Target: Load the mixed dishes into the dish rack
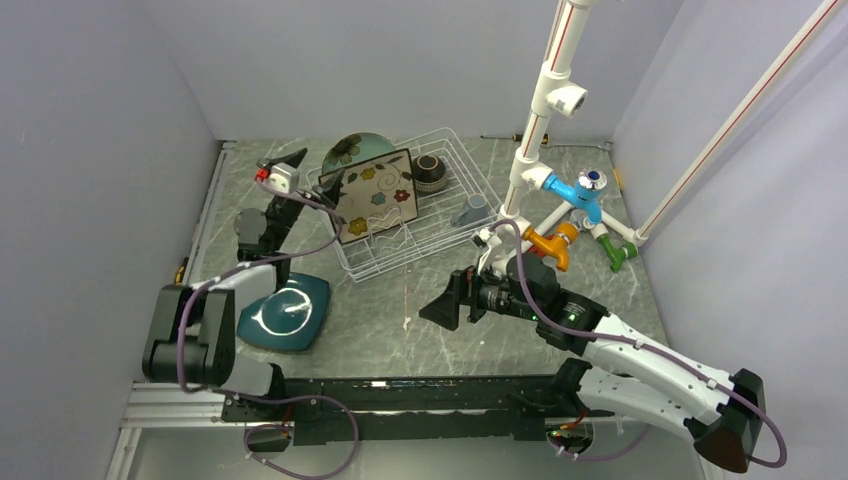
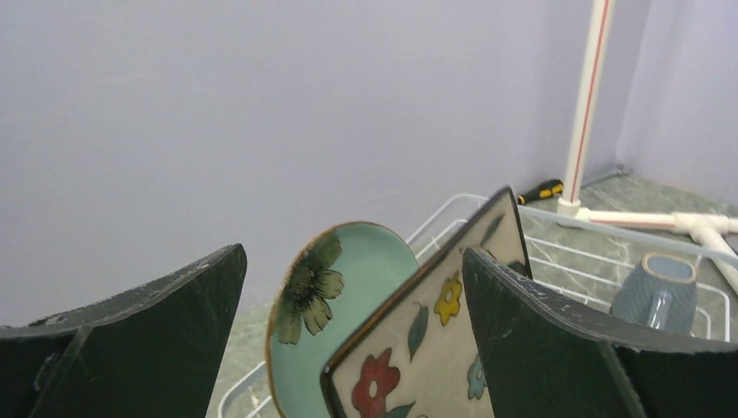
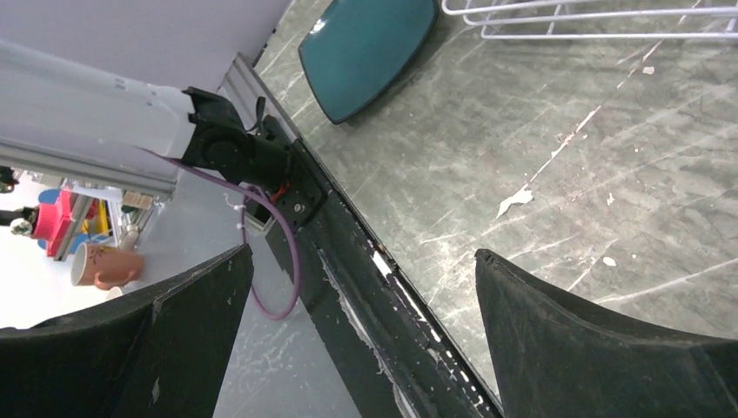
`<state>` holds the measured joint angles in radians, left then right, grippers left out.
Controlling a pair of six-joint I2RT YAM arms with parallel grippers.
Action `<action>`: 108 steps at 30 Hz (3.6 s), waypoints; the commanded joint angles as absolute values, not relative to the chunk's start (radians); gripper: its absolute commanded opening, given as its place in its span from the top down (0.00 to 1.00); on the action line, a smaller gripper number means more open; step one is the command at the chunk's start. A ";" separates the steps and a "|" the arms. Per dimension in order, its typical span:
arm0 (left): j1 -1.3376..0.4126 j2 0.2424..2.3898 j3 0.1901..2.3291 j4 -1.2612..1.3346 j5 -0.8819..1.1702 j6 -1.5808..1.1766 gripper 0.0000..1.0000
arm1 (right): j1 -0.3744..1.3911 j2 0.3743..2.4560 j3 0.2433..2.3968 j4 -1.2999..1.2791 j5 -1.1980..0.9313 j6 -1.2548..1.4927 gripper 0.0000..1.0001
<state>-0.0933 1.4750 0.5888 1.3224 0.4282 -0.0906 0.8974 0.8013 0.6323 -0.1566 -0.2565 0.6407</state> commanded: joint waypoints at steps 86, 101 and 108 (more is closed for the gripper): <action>-0.225 0.517 0.625 0.225 0.058 0.069 0.01 | 1.258 2.103 0.953 0.675 0.171 1.578 1.00; -0.225 0.489 0.631 0.197 -0.033 0.099 0.01 | 1.304 1.934 0.925 0.750 0.173 1.355 1.00; -0.226 0.481 0.628 0.200 -0.030 0.097 0.03 | 1.302 1.872 0.938 0.765 0.172 1.316 1.00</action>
<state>-0.2230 0.4915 0.6155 0.1963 -0.0166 0.0868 1.2976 1.9812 0.9199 0.6273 0.1715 1.3556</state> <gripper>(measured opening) 0.976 0.089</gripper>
